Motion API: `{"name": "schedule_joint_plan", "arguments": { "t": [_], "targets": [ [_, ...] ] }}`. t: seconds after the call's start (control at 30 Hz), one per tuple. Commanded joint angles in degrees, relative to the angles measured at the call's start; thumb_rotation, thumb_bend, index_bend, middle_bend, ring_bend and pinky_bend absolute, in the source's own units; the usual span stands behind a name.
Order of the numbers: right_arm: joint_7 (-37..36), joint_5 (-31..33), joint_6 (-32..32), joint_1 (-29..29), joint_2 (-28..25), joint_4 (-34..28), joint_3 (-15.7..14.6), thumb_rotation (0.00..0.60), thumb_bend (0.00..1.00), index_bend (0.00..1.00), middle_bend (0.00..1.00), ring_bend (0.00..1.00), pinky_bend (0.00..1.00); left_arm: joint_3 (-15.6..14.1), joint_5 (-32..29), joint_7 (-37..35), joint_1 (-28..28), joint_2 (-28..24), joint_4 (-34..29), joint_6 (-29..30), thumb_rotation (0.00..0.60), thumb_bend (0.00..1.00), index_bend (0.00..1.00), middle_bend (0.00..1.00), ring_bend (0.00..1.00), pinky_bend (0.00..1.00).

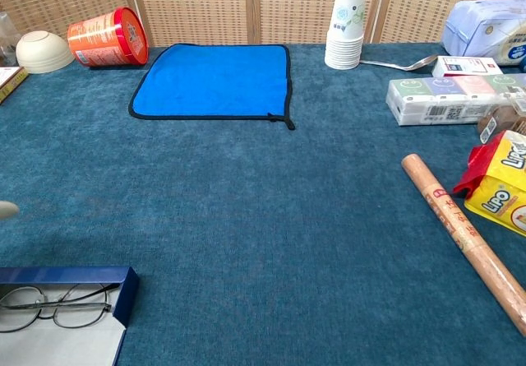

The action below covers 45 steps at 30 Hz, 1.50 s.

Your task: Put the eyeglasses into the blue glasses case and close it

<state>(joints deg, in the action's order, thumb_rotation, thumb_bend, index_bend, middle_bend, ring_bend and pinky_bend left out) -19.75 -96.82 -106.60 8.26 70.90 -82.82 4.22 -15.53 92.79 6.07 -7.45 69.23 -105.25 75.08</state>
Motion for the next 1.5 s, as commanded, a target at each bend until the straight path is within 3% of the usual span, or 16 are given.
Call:
{"name": "schedule_joint_plan", "arguments": {
  "t": [0.03,0.33,0.7,1.2,1.4,1.5],
  "targets": [
    [-0.44,-0.64,0.82,-1.06,-0.01,0.39,0.09,0.6,0.37,0.0,0.04,0.0,0.1,0.14,5.71,2.3,4.85,3.53,5.68,8.07,0.393,0.33,0.01,0.05,0.0,0.04],
    [-2.17,-1.03,2.4,-3.34,0.0,1.44,0.42,0.6,0.37,0.0,0.05,0.0,0.11,-0.43,11.63,5.17,8.72,6.67,12.57,14.1,0.396,0.33,0.04,0.03,0.0,0.02],
    [-2.14,-1.94,5.2,-6.27,-0.6,2.48,0.05,0.6,0.37,0.0,0.04,0.0,0.11,0.55,17.72,11.09,13.67,12.75,27.54,22.01,0.415,0.33,0.02,0.0,0.0,0.0],
    [-1.08,-5.39,8.52,-10.97,-2.16,1.96,-1.06,0.6,0.37,0.0,0.04,0.0,0.11,0.85,18.37,12.05,20.74,19.62,45.53,29.71,0.263,0.28,0.0,0.0,0.0,0.0],
    [-0.49,-7.55,8.32,-12.29,-3.04,1.09,-1.75,0.6,0.37,0.0,0.04,0.0,0.11,0.47,17.79,10.68,22.98,21.82,52.77,30.97,0.255,0.27,0.0,0.0,0.0,0.0],
    [-0.61,-8.11,7.91,-12.64,-3.21,0.87,-1.91,0.6,0.37,0.0,0.04,0.0,0.11,0.4,17.16,10.4,23.9,22.5,54.59,30.94,0.292,0.27,0.0,0.0,0.0,0.0]
  ]
}}
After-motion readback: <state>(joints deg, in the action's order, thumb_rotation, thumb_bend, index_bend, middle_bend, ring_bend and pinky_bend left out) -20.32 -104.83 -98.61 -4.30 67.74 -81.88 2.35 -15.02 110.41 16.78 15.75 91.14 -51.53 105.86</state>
